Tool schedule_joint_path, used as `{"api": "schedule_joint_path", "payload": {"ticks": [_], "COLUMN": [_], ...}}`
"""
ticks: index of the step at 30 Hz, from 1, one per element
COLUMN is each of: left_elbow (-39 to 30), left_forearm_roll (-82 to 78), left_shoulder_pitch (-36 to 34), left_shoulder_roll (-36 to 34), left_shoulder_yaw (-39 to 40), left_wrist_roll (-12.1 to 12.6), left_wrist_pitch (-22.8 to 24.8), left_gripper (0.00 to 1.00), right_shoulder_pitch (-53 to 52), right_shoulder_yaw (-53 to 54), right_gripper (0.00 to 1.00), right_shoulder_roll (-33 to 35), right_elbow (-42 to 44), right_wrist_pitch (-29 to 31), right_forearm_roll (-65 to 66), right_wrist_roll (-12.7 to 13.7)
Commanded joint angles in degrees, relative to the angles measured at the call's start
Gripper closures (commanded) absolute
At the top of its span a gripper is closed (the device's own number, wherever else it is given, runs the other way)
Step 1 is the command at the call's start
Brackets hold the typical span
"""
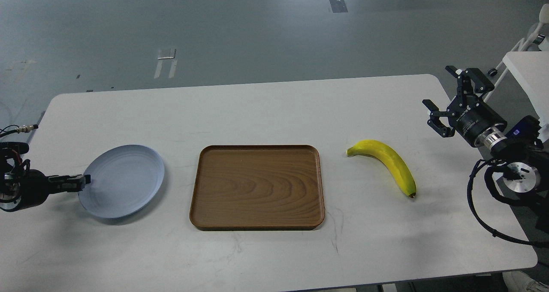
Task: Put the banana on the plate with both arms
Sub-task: 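Grip the plate rim with the left gripper and lift it, then carry the plate over the wooden tray and lower it onto it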
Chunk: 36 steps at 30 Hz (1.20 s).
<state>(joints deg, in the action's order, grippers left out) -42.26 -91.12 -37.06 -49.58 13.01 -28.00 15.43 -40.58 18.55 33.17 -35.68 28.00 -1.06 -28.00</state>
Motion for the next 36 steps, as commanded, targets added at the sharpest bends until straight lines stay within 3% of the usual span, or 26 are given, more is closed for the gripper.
{"api": "schedule_joint_path", "payload": {"ticks": [1,8,11,17,25,36], "left_elbow": [-0.1,-0.8,-1.4,-10.9,-14.9,-5.6], "left_forearm_roll": [0.3,2.1,2.3,2.0,1.6,1.6], "left_shoulder_pitch": [-0.3,-2.9,-7.1,-17.3,-28.0,-30.4], "left_shoulder_roll": [-0.1,-0.2,-0.2,0.2,12.0,26.9], "left_shoulder_yaw": [0.0,0.1,0.1,-0.1,-7.6,-17.2], "left_wrist_roll": [0.0,0.0,0.0,0.0,0.0,0.0], "left_wrist_pitch": [-0.1,1.2,4.3,7.4,7.5,7.5], "left_gripper": [1.0,1.0,1.0,1.0,1.0,1.0], "right_shoulder_pitch": [0.2,0.2,0.2,0.2,0.3,1.1], "right_shoulder_yaw": [0.0,0.0,0.0,0.0,0.0,0.0], "right_gripper": [0.0,0.0,0.0,0.0,0.0,0.0], "right_shoulder_roll": [0.1,0.0,0.1,0.1,2.1,6.6], "right_elbow": [0.0,0.0,0.0,0.4,0.5,0.7], "right_wrist_pitch": [0.0,0.0,0.0,0.0,0.0,0.0], "right_forearm_roll": [0.0,0.0,0.0,0.0,0.0,-0.1], "right_wrist_roll": [0.0,0.0,0.0,0.0,0.0,0.0]}}
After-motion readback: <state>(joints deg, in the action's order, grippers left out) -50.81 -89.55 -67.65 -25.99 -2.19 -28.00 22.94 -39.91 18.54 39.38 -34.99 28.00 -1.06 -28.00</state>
